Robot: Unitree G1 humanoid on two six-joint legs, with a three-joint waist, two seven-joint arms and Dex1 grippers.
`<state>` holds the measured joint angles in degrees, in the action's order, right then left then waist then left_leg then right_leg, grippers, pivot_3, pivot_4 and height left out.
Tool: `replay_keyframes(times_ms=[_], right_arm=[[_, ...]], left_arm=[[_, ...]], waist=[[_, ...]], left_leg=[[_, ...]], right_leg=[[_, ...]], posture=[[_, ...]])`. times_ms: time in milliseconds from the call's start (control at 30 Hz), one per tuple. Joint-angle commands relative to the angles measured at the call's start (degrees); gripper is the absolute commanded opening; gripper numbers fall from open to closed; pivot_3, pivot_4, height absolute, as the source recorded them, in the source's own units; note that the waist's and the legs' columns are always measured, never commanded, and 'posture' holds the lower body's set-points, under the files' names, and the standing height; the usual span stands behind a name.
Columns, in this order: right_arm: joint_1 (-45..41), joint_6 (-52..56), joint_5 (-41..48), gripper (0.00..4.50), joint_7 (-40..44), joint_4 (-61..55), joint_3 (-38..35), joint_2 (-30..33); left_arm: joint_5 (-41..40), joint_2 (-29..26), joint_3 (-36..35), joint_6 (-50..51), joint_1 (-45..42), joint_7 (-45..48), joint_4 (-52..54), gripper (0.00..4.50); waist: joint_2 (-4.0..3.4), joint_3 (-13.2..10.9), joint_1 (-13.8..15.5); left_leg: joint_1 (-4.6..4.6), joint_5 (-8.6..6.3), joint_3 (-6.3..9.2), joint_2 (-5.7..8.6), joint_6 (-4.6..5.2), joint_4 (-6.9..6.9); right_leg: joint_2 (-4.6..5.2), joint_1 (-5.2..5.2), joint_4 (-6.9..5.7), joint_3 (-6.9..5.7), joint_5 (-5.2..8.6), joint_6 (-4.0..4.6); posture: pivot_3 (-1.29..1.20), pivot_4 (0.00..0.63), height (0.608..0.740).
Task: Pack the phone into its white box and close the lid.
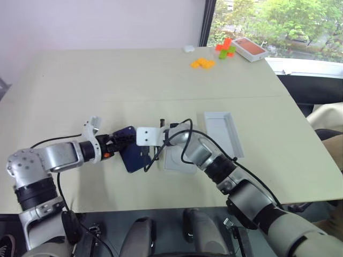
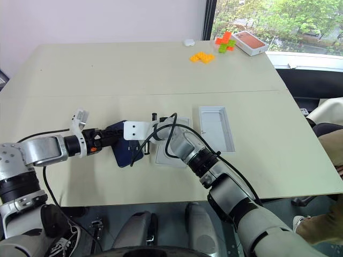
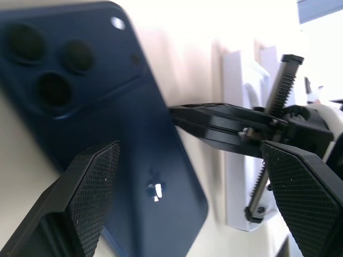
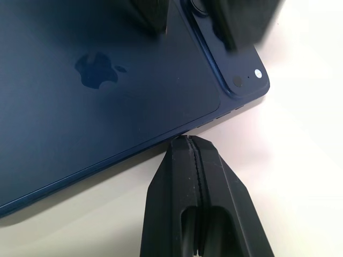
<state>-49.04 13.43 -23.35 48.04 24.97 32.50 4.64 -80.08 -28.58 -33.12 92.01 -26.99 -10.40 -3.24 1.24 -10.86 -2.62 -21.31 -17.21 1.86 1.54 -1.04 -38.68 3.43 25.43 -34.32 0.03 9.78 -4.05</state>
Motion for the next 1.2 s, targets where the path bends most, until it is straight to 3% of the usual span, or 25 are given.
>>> replay_keyframes(times_ms=[33, 233, 467, 767, 1200], right_arm=[[0.4, -0.3, 0.7, 0.02, 0.3, 0.1, 0.4, -0.4], [0.2, -0.6, 0.6, 0.02, -0.2, 0.6, 0.3, -0.4], [0.1, -0.6, 0.7, 0.02, 0.0, 0.8, 0.3, -0.4], [1.0, 0.6, 1.1, 0.02, 3.0, -1.6, 0.7, 0.1], [0.5, 0.5, 0.8, 0.02, 1.8, -0.1, -0.4, 0.1]], left_arm=[[-2.8, -2.8, -1.4, 0.4, 1.9, -3.6, 1.5, 4.45], [-8.9, -6.1, 0.4, -2.7, 5.8, -9.2, 2.6, 4.45], [-18.5, -4.8, 5.0, -11.6, 10.8, -16.3, 1.3, 4.45], [-27.5, -2.0, 16.2, -22.6, 11.2, -24.5, 3.9, 4.45], [-32.9, -2.8, 22.0, -30.6, 6.9, -27.8, 6.0, 4.45]], waist=[[0.00, 0.0, 0.0], [0.00, 0.0, 0.1], [0.00, 0.0, 0.2], [0.00, 0.0, 1.3], [0.00, 0.0, 1.7]], left_leg=[[0.00, 0.00, 0.00, 0.00, 0.00, 0.01], [0.01, 0.02, 0.01, -0.01, -0.04, 0.05], [0.06, 0.06, 0.01, 0.00, -0.11, 0.14], [0.18, 0.09, 0.01, 0.06, -0.12, 0.26], [0.76, 0.13, 0.01, 0.06, -0.15, 0.51]], right_leg=[[-0.01, 0.00, 0.00, 0.00, 0.00, 0.00], [0.00, 0.01, 0.01, 0.00, 0.00, 0.01], [0.02, -0.01, 0.03, 0.00, 0.00, 0.02], [0.05, -0.13, 0.12, -0.01, 0.01, 0.03], [-0.13, -0.65, 0.26, -0.03, 0.20, 0.28]], posture=[[0.00, 0.150, 0.740], [0.00, 0.150, 0.740], [0.00, 0.150, 0.740], [0.00, 0.150, 0.740], [0.00, 0.150, 0.740]])
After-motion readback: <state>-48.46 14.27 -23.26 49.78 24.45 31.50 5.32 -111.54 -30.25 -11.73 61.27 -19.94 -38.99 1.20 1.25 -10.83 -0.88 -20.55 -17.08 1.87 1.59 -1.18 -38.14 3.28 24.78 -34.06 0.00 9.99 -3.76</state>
